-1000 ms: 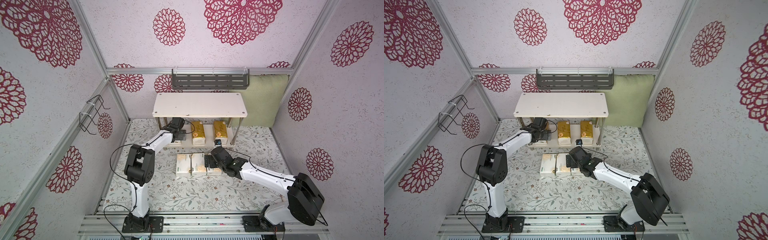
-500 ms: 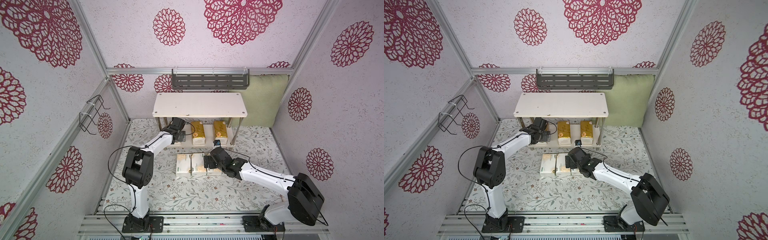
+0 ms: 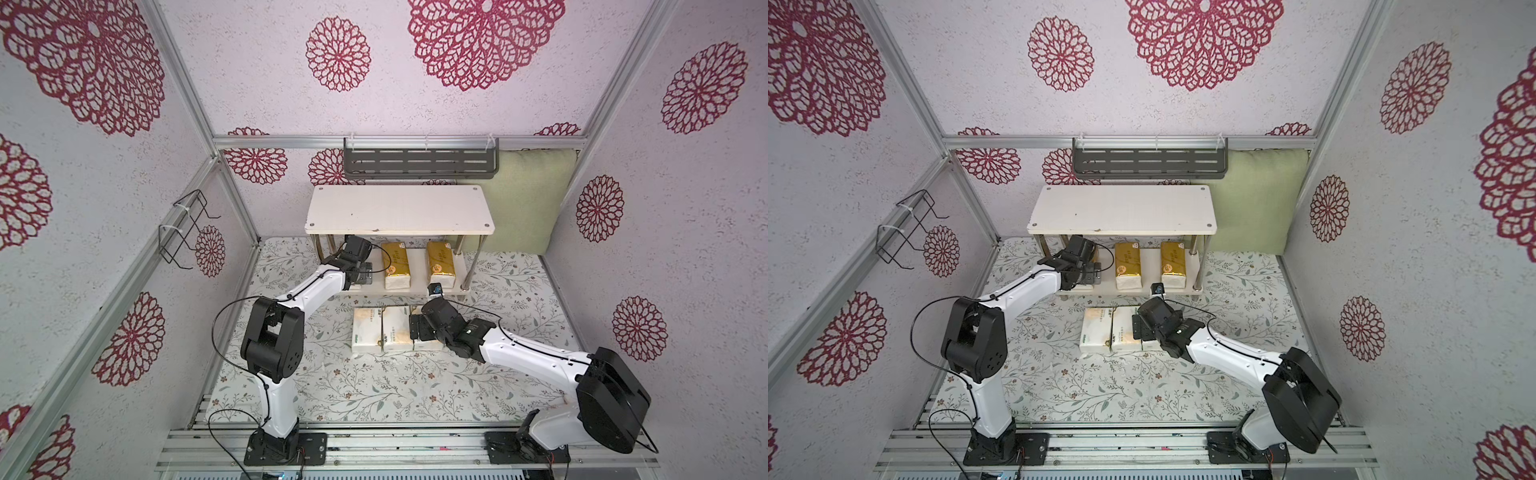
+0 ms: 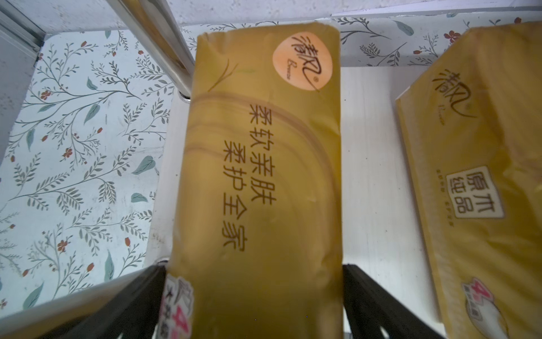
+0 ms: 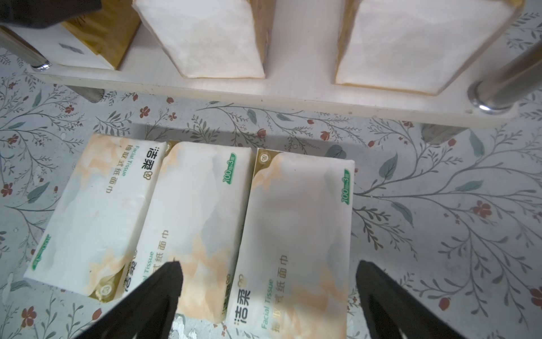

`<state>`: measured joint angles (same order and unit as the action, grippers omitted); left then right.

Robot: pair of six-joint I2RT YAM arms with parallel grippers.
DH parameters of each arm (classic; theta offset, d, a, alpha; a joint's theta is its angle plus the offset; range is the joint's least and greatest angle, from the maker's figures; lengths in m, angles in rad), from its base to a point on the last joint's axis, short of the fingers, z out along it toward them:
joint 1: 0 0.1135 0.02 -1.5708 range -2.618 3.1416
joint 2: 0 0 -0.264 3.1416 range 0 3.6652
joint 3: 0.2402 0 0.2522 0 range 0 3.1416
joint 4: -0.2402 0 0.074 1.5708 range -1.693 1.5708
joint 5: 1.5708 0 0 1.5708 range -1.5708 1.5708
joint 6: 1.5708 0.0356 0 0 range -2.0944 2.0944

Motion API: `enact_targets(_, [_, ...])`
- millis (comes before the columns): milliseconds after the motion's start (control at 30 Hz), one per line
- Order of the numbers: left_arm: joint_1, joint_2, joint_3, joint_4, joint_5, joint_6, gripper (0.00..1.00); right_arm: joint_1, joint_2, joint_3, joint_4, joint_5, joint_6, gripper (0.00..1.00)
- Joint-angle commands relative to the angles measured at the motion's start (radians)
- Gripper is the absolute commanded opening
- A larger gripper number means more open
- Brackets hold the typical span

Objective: Place the tissue boxes on the shelf by color
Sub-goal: Place a box of tissues on the shelf, then adjust the box of tissues on the shelf.

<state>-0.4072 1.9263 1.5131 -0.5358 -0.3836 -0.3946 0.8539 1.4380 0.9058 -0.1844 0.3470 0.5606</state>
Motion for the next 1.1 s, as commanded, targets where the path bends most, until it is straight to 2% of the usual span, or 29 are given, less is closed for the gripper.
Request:
enact_targets(0, [-0.01,-0.038,-0.015,0.002,0.005,-0.013,0.99,0.005,-0.034,0.008,0.002,0.029,0.011,0.99])
enact_targets(700, [-0.015,-0.073,-0.044,-0.002,0.005,-0.023,0.99,0.01,-0.03,0.001,0.009,0.032,0.013,0.99])
enact_targets(1067, [-0.055,-0.122,-0.086,-0.014,-0.02,-0.023,0.99,0.01,-0.024,0.002,0.014,0.029,0.013,0.99])
